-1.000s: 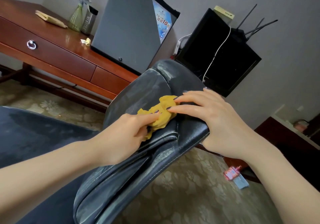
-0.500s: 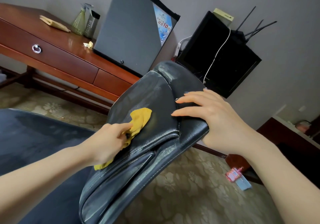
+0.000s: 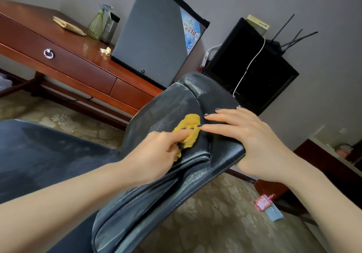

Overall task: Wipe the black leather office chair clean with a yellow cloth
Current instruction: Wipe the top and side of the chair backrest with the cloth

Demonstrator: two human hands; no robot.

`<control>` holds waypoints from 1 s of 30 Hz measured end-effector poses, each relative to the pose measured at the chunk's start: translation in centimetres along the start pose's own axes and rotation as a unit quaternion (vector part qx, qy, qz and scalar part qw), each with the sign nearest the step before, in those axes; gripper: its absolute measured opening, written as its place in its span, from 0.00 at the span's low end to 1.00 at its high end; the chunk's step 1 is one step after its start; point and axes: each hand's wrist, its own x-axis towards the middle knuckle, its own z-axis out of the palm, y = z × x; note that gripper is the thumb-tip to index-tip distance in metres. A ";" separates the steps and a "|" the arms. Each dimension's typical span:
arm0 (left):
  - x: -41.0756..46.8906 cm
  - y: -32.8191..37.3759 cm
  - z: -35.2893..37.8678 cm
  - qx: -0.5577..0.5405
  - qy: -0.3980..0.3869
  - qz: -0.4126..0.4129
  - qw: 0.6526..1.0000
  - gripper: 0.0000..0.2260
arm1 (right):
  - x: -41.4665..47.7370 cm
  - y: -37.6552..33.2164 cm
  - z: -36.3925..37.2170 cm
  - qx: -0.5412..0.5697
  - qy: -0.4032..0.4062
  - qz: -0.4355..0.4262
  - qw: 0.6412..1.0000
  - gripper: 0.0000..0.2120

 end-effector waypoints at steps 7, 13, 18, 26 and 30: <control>3.8 -0.7 0.5 0.052 0.046 0.006 0.998 0.21 | 0.2 0.0 -0.1 0.014 -0.012 0.000 1.000 0.42; 8.8 -3.2 0.9 0.088 0.055 -0.022 0.994 0.17 | 0.4 0.2 -0.1 0.019 -0.022 0.003 1.000 0.41; 8.2 -7.3 1.3 0.125 0.055 -0.094 0.986 0.13 | 0.3 0.2 -0.1 0.027 -0.029 0.004 0.999 0.40; 3.8 -8.6 1.2 0.131 0.042 -0.134 0.981 0.14 | 0.3 0.2 -0.1 0.019 -0.029 0.010 0.999 0.40; 1.2 -8.7 0.7 0.121 0.014 -0.150 0.981 0.16 | 0.2 0.1 -0.1 0.009 -0.029 0.010 0.999 0.40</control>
